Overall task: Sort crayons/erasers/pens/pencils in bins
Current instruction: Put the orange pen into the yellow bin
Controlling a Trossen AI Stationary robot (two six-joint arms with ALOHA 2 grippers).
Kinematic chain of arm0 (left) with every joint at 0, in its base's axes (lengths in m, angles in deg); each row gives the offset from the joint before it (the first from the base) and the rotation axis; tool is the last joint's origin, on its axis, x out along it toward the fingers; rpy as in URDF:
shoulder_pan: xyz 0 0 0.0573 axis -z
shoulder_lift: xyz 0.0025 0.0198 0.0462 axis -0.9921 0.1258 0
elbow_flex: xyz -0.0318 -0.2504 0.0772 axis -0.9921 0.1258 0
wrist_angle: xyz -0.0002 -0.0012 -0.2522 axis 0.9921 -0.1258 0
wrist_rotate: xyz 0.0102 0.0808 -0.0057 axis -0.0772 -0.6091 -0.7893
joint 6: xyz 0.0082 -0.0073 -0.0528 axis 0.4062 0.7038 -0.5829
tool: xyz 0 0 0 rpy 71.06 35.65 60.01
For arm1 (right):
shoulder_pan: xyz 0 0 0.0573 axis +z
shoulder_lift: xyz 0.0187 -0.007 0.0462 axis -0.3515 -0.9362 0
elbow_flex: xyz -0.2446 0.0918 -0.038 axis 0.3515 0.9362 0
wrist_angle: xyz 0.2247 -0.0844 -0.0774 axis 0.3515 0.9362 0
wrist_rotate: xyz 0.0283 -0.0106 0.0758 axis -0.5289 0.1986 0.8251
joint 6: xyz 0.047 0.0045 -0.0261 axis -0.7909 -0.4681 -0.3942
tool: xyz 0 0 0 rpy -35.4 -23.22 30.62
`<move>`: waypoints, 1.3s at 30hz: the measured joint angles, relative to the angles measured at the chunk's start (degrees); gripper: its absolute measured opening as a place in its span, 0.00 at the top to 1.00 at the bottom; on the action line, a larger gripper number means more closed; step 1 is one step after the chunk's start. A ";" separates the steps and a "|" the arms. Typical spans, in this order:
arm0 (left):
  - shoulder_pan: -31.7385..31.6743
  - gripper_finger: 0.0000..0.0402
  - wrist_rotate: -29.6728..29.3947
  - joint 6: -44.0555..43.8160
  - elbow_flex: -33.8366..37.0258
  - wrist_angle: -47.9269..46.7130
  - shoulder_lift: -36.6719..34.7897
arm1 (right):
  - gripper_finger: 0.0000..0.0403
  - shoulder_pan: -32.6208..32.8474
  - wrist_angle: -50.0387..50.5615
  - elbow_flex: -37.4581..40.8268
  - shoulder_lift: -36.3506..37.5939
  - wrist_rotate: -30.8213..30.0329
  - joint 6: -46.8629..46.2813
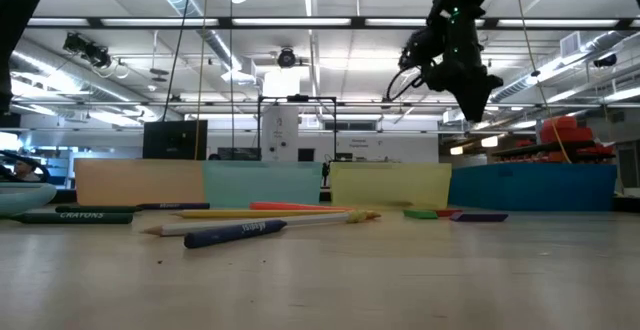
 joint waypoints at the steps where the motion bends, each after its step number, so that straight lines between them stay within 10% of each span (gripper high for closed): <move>1: 0.38 0.57 0.00 -0.60 0.00 -0.15 0.00 | 0.68 0.21 -0.07 0.00 0.72 0.45 -0.39; 13: 3.84 0.56 1.77 -14.39 0.04 -4.78 0.00 | 0.68 10.69 -6.84 -0.02 11.95 21.56 0.15; 27: 6.69 0.57 2.79 -0.37 0.04 -0.99 0.26 | 0.68 35.41 -13.05 -0.04 12.78 10.30 -3.93; 39: 6.55 0.57 1.75 -0.15 0.09 -20.54 -3.92 | 0.68 40.27 -32.74 -0.09 6.50 7.59 -12.49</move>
